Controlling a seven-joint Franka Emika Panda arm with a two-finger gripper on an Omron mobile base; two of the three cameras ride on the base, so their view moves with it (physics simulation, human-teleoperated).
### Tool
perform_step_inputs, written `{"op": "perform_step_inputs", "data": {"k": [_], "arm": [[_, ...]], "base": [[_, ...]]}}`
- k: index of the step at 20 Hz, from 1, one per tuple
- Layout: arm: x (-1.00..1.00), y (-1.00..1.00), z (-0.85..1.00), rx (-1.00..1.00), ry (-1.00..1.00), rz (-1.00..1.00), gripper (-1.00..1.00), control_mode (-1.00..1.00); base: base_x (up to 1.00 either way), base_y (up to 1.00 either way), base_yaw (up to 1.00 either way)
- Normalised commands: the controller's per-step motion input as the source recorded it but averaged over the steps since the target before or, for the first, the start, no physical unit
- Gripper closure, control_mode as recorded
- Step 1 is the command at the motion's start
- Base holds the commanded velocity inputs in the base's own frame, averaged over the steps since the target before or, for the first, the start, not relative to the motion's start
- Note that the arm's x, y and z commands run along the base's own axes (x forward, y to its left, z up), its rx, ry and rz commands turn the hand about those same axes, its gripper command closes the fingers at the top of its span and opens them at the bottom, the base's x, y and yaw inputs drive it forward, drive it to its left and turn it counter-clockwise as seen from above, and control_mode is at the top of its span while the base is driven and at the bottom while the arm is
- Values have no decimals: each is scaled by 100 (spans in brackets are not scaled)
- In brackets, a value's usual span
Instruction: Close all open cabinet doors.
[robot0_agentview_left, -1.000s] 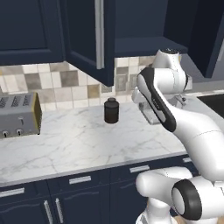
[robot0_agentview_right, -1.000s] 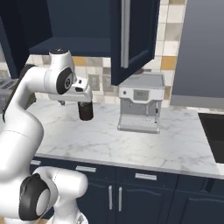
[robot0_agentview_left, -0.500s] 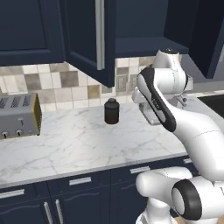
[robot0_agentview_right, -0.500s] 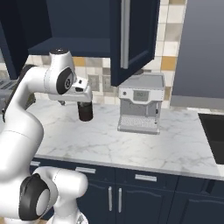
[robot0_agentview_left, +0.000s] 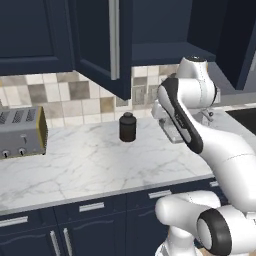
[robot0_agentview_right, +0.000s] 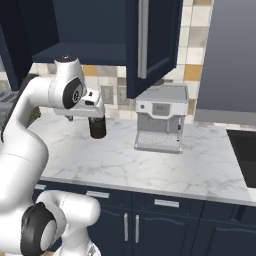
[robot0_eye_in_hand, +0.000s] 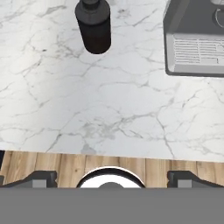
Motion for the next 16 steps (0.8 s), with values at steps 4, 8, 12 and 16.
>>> {"op": "perform_step_inputs", "data": {"k": [4, 8, 12, 16], "arm": [[-96, 3, -22, 0, -15, -6, -100, -100], [-84, 4, -12, -1, -23, -3, -100, -100], [-68, -1, -24, -6, -30, 0, -100, -100], [-27, -52, -26, -4, -31, 9, -100, -100]], "base": [[0, 0, 0], [0, 0, 0], [0, 0, 0], [0, 0, 0]]}}
